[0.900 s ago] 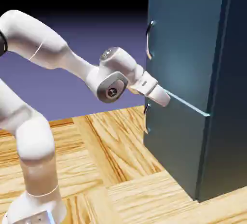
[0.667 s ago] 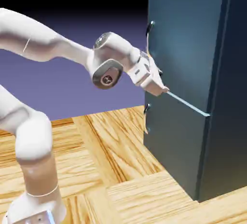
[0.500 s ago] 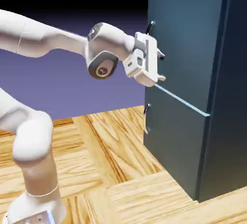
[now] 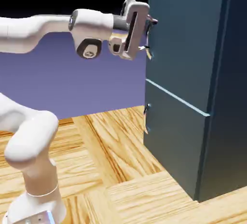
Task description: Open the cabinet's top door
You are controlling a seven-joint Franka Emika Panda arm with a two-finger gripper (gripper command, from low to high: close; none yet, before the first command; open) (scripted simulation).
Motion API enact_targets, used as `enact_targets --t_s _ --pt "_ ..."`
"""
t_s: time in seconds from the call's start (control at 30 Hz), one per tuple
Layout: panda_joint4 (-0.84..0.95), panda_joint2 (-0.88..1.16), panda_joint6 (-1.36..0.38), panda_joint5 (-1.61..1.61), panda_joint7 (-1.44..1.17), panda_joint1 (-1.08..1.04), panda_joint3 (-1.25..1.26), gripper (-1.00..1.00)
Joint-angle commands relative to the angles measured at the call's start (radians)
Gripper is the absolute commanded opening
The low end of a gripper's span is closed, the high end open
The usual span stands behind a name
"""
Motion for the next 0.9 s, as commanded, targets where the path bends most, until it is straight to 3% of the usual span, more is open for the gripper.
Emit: enact_targets --t_s 0.0,0.63,0.87 --pt "0.011 -0.012 0.001 0.041 0.044 -0.017 0.024 0.00" --pt "0.210 -0.245 0.028 0.823 0.864 -0.345 0.472 0.00" --pt "0.318 -0.283 -0.066 0.887 0.865 -0.537 0.517 0.00"
